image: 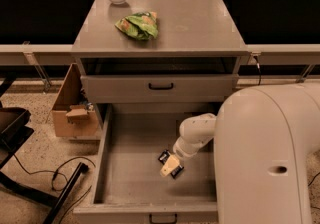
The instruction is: Pick rxbar blueberry from middle drawer and place on counter
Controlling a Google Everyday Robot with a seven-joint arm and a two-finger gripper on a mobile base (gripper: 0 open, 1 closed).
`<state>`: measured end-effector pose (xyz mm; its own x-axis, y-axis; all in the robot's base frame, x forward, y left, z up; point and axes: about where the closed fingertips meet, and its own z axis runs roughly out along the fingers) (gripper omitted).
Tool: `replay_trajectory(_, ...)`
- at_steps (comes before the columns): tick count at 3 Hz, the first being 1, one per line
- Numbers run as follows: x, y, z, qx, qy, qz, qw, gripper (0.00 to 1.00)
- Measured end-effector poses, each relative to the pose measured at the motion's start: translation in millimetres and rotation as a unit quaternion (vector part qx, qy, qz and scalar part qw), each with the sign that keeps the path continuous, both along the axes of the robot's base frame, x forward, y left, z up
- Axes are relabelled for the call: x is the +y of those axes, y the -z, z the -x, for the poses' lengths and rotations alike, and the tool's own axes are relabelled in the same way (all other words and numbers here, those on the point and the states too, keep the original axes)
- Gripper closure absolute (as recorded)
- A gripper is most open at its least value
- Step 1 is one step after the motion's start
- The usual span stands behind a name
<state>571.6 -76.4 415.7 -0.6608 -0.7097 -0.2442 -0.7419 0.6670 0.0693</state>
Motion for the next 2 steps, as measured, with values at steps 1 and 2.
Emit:
replay_trajectory(1, 16, 13, 0, 0.002, 0.018, -0.013, 0.9997, 0.00)
replay_trajectory(2, 29, 27, -2, 0.007, 0.022, -0.020, 0.9995, 0.00)
